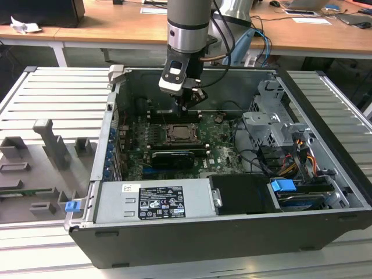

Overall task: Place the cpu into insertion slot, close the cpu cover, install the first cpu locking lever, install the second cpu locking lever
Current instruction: 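Install the first cpu locking lever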

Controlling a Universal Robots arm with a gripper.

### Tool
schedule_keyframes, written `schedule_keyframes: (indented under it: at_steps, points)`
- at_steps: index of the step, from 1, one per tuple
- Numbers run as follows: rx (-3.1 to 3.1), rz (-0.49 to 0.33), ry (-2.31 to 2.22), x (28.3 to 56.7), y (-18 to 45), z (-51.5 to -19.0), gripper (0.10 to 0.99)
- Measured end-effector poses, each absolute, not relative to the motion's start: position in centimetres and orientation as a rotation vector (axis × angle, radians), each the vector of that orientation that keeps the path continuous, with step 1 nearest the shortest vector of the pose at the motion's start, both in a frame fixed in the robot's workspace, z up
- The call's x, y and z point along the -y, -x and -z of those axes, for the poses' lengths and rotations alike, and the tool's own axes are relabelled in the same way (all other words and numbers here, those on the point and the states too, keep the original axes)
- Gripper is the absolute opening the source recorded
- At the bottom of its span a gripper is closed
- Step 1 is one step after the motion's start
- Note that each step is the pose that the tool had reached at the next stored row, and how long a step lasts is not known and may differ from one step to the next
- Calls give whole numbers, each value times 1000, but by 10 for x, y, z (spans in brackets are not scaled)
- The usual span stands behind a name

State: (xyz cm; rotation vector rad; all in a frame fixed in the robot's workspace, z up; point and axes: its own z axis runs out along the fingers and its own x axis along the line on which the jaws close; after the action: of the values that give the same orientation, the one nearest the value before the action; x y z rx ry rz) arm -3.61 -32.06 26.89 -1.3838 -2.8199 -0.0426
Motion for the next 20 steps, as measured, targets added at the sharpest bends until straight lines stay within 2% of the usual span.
schedule_keyframes:
  at_steps: [20]
  points:
    - [2883, 42, 1244, 321, 36, -269, 106]
